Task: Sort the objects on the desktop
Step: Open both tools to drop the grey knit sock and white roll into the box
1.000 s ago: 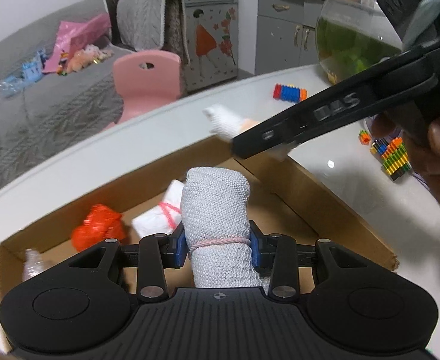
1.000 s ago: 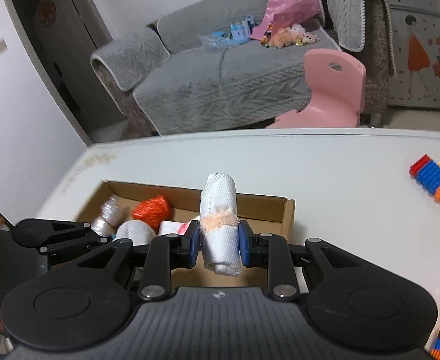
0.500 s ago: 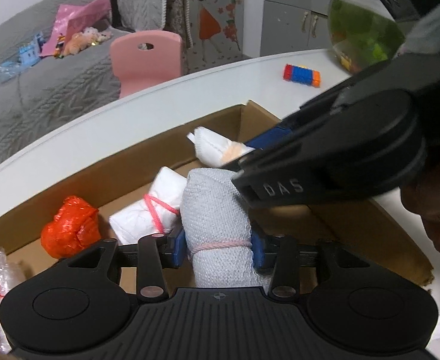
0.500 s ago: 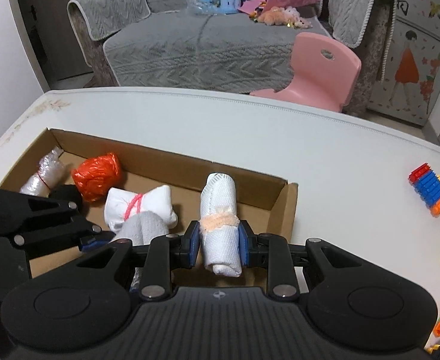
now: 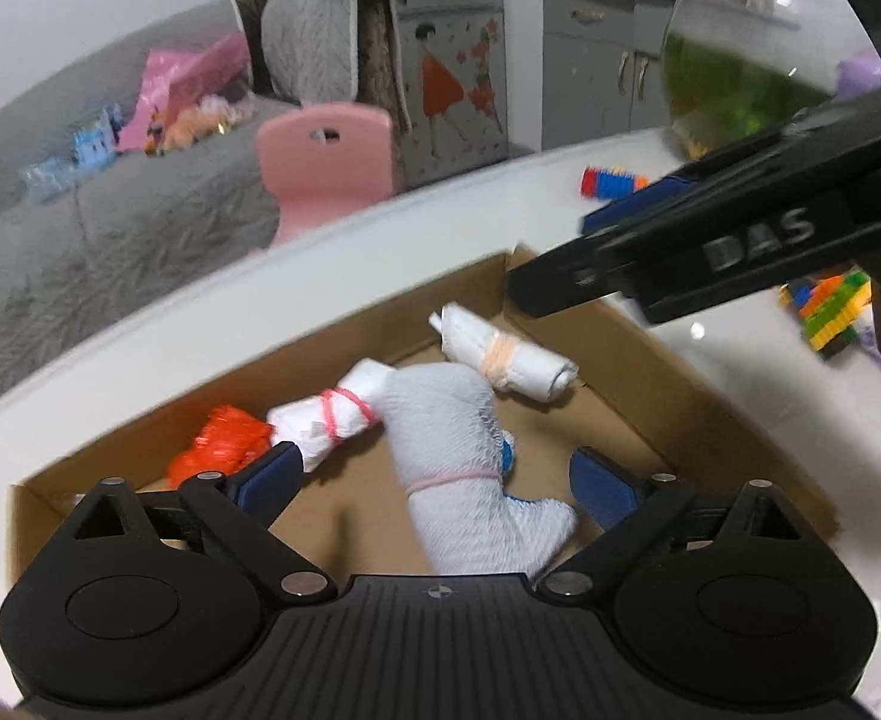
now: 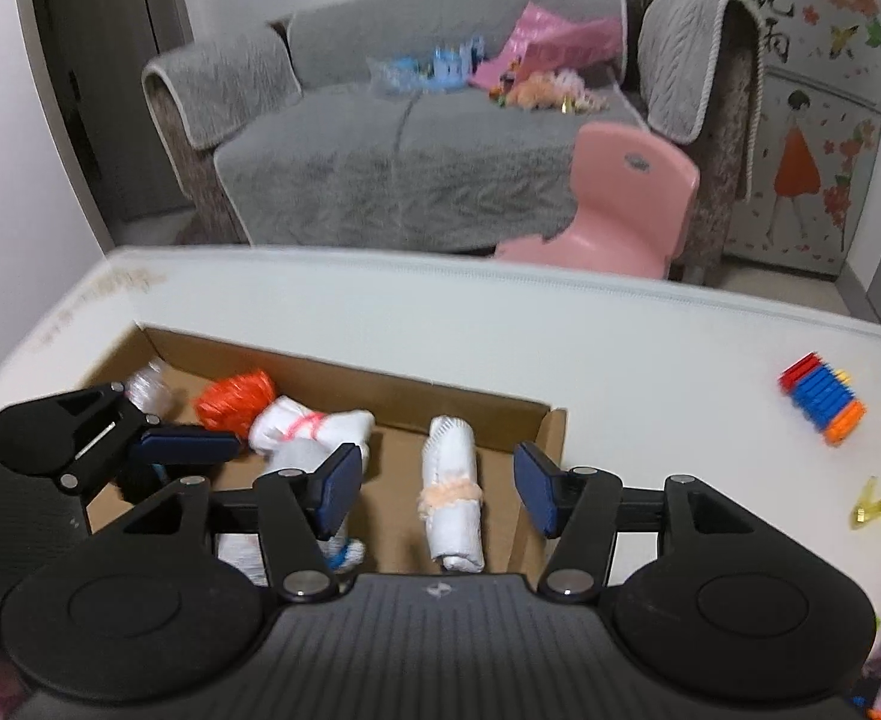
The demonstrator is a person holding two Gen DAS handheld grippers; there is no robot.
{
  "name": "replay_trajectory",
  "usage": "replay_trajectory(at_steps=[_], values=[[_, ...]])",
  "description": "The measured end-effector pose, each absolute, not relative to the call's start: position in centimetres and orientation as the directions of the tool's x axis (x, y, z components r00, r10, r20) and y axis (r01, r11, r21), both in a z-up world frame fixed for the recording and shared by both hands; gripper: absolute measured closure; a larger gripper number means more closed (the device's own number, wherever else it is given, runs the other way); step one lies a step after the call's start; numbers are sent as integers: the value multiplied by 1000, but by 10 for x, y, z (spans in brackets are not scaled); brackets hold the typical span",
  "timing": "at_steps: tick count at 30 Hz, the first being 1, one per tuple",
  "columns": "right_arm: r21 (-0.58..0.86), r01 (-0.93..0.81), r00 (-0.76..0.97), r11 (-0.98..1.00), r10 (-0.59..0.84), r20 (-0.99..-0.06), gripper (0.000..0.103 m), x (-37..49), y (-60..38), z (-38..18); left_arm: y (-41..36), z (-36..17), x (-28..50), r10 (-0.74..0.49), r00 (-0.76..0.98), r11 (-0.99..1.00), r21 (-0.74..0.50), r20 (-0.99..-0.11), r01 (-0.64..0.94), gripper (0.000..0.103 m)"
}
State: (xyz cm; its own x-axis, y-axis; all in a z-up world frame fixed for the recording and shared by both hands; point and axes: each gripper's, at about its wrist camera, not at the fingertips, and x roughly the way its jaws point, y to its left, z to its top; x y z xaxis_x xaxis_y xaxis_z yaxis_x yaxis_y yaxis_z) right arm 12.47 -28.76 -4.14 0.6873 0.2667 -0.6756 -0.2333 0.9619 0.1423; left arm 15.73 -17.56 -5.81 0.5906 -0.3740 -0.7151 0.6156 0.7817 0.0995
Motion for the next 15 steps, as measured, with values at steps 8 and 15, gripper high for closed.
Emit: replay_trajectory(at_steps=[8, 15], values=[[168, -295, 735, 940, 336, -588, 40, 40, -315, -21, -112, -7, 68, -411, 680, 773, 163, -608, 613, 0], [222, -339, 706, 914, 403, -582, 40, -19, -322, -45, -46, 2, -8, -423, 695, 775, 166, -581, 610, 0]])
